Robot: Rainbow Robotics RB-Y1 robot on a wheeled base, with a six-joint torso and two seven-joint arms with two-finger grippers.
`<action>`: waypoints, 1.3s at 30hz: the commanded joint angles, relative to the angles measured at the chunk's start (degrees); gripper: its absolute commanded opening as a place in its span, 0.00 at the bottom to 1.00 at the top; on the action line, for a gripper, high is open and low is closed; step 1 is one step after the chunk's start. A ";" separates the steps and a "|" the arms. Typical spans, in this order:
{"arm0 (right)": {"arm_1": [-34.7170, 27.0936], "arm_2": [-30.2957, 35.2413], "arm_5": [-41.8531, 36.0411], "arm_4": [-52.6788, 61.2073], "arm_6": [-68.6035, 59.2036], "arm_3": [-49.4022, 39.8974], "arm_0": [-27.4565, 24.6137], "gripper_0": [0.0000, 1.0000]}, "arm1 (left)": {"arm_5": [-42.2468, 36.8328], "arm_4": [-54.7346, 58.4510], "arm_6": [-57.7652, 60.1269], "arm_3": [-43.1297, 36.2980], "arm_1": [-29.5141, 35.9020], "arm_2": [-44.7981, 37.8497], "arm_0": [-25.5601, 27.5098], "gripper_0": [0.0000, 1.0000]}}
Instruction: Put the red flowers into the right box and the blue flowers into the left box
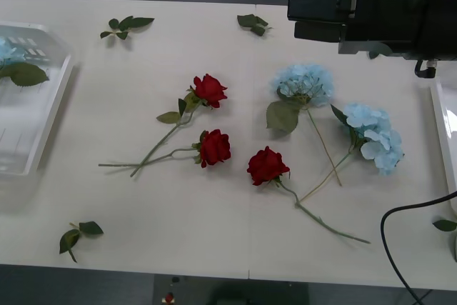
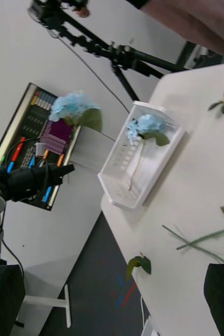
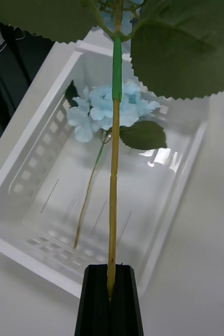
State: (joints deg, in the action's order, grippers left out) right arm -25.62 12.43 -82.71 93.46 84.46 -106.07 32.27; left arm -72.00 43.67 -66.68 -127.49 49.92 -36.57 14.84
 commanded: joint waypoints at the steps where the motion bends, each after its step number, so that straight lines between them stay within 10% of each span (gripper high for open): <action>1: -3.21 -0.74 0.19 -5.39 -8.79 -6.87 -3.27 1.00 | 2.22 -1.22 0.06 4.18 1.32 1.15 0.54 0.00; 15: -6.37 -1.97 -5.35 -25.26 -32.61 -24.71 -19.79 1.00 | 11.97 -4.56 -1.08 14.55 2.99 10.47 0.54 0.03; 28: -6.02 -2.32 -24.69 -36.07 -47.55 -27.09 -21.99 1.00 | 13.03 -5.35 -1.61 14.82 2.99 10.47 0.63 0.89; 39: -6.02 -9.17 -23.63 -49.25 -45.35 -20.85 -24.10 1.00 | 15.75 -1.92 -1.26 11.56 2.99 10.47 -1.83 1.00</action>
State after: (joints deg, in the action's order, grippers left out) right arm -29.89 5.13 -108.30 45.95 38.16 -127.15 7.88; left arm -56.39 40.54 -66.73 -113.58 50.93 -24.60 14.76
